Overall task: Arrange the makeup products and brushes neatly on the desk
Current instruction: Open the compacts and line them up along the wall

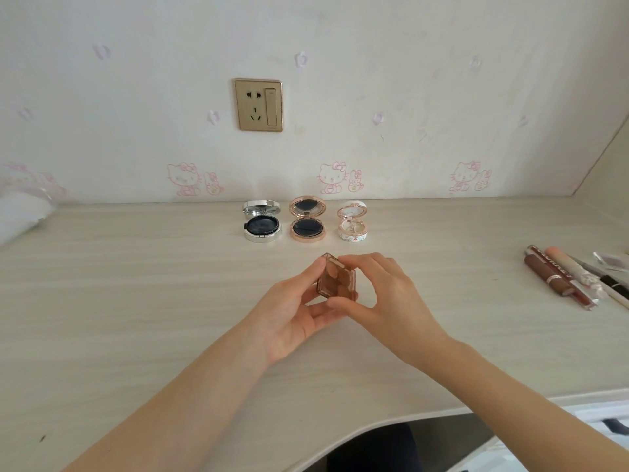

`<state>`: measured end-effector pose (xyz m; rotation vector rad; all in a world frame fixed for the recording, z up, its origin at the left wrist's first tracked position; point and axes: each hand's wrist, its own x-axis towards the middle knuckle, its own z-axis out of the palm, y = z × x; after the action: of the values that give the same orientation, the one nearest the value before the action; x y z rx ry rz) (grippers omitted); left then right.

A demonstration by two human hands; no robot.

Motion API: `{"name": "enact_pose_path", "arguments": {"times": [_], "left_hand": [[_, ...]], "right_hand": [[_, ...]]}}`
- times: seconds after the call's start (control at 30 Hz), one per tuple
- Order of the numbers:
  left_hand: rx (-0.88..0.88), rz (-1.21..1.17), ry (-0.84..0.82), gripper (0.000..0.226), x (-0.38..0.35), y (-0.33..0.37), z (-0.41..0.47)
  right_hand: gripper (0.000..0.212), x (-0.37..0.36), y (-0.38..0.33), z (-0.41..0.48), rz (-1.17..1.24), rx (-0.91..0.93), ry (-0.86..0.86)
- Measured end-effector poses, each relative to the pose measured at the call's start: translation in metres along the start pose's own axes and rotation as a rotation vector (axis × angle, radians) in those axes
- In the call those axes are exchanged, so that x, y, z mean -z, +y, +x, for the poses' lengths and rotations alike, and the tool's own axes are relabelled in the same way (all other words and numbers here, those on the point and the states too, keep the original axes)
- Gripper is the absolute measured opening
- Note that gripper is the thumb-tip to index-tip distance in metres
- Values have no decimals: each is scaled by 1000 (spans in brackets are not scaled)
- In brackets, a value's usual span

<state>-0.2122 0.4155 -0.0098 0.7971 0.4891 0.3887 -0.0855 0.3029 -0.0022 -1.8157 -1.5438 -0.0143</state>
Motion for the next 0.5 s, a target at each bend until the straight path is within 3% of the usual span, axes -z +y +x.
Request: {"name": "enact_pose_path", "arguments": {"times": [0.37, 0.5], "left_hand": [[3, 91, 28, 38, 12, 4, -6], [18, 56, 23, 39, 16, 3, -6]], "right_hand": [[42, 8, 4, 5, 91, -18, -135], [29, 7, 4, 7, 116, -18, -86]]}}
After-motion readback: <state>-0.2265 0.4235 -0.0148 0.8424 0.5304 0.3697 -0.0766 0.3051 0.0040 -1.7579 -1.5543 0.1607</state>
